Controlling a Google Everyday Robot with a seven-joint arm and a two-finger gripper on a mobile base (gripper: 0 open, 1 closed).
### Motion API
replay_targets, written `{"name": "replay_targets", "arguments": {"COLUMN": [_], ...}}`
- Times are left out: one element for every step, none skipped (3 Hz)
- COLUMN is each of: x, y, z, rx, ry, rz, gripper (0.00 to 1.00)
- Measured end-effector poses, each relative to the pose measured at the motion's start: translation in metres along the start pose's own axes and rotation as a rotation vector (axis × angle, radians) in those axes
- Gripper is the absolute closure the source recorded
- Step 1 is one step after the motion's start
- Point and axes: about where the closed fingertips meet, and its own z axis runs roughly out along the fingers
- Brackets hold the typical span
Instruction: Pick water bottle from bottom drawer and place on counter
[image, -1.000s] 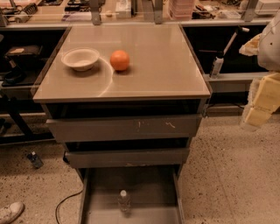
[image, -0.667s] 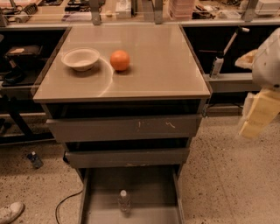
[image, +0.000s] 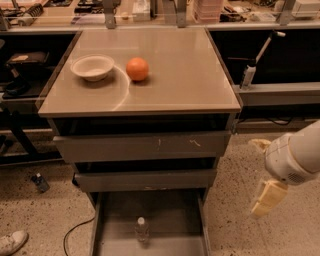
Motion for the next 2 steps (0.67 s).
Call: {"name": "replay_targets", "arguments": {"x": [0.0373, 0.0373], "y": [-0.0051, -0.0050], "z": [0.0914, 0.0915], "rx": [-0.022, -0.022], "ry": [-0.080, -0.080], "rz": [0.023, 0.023], "gripper": [0.00, 0.00]}}
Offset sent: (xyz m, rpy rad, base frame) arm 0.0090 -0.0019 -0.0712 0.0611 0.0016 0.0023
